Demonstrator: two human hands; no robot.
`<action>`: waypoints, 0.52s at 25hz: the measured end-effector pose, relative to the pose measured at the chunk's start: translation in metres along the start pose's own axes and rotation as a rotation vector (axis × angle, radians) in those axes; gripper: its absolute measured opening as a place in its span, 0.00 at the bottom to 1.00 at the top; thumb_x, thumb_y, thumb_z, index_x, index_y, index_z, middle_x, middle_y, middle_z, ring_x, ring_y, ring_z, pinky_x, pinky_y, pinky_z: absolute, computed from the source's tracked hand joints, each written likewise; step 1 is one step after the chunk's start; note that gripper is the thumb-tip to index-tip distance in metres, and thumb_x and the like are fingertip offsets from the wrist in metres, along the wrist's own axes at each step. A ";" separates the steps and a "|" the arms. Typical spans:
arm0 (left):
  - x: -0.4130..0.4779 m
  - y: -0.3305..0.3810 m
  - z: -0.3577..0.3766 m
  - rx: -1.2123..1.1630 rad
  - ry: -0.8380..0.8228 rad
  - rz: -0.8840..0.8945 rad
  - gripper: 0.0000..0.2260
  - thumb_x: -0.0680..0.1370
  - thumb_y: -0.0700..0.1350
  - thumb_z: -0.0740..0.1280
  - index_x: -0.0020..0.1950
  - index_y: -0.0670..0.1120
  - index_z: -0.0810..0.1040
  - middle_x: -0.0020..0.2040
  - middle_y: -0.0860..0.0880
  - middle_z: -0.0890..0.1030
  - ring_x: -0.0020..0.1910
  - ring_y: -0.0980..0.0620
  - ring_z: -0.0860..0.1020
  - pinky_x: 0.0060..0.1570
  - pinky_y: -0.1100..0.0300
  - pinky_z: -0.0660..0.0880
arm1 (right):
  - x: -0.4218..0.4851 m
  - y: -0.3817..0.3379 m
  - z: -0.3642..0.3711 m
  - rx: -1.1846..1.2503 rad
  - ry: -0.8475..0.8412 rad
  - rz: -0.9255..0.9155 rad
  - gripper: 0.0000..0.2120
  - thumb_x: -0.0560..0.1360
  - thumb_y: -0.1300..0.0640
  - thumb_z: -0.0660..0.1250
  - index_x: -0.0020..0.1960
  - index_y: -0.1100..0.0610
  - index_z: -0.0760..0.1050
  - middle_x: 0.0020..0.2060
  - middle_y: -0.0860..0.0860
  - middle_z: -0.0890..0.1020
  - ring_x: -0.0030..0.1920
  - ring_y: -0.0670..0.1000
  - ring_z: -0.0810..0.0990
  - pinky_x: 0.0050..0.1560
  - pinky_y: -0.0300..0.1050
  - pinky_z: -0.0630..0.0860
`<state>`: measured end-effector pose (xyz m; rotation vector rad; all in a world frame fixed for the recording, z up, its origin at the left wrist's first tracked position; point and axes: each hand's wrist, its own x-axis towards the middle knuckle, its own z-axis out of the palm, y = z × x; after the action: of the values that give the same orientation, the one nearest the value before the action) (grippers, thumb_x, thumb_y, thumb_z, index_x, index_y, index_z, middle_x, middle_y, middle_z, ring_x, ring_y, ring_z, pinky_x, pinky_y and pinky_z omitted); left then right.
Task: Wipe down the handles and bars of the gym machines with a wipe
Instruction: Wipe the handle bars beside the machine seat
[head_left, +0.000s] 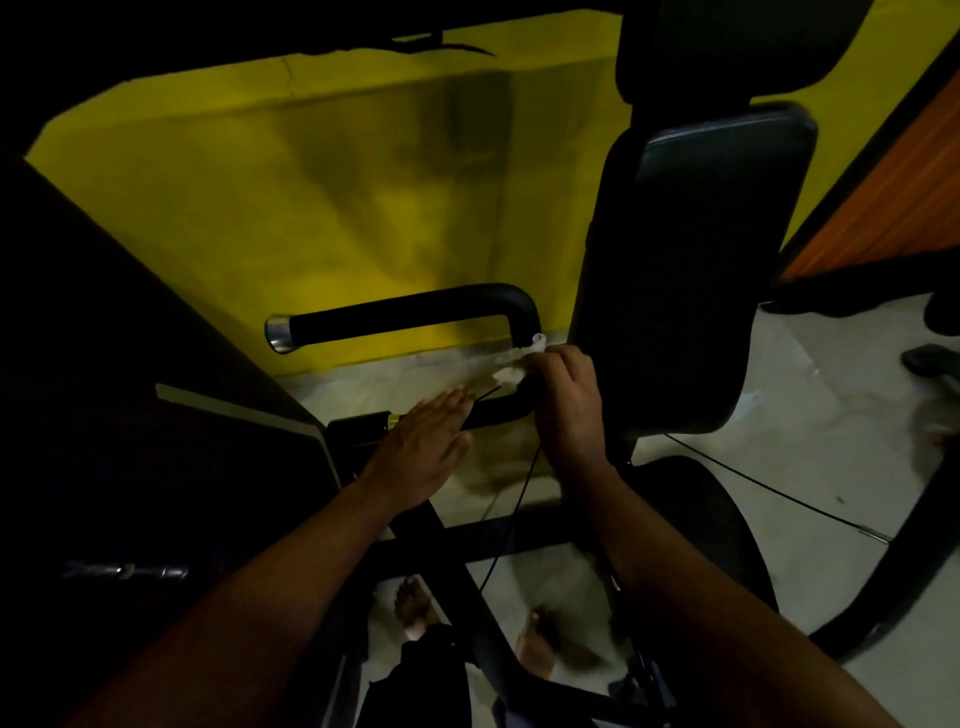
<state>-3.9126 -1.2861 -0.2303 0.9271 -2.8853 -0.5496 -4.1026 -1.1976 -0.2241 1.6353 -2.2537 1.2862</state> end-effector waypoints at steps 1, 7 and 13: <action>0.001 0.001 0.001 0.018 -0.014 -0.003 0.27 0.82 0.55 0.50 0.79 0.46 0.54 0.79 0.49 0.56 0.78 0.54 0.53 0.75 0.60 0.46 | -0.005 -0.003 0.004 0.100 0.060 0.154 0.10 0.75 0.64 0.68 0.56 0.58 0.77 0.52 0.53 0.77 0.53 0.51 0.75 0.50 0.49 0.77; 0.012 -0.003 0.006 0.028 0.048 -0.006 0.31 0.79 0.58 0.43 0.77 0.42 0.62 0.77 0.45 0.63 0.76 0.49 0.61 0.73 0.58 0.50 | 0.007 -0.016 0.008 0.552 0.157 0.650 0.09 0.81 0.60 0.62 0.58 0.55 0.76 0.52 0.46 0.81 0.52 0.40 0.79 0.54 0.45 0.78; 0.014 0.001 0.012 0.050 0.114 -0.017 0.26 0.82 0.53 0.49 0.72 0.40 0.70 0.71 0.42 0.72 0.71 0.44 0.70 0.70 0.48 0.63 | 0.035 -0.004 -0.006 0.761 -0.070 0.589 0.11 0.82 0.52 0.61 0.57 0.53 0.79 0.53 0.52 0.83 0.56 0.55 0.81 0.58 0.61 0.78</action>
<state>-3.9271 -1.2897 -0.2417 0.9578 -2.8041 -0.4127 -4.1164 -1.2201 -0.2008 1.1534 -2.5649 2.4988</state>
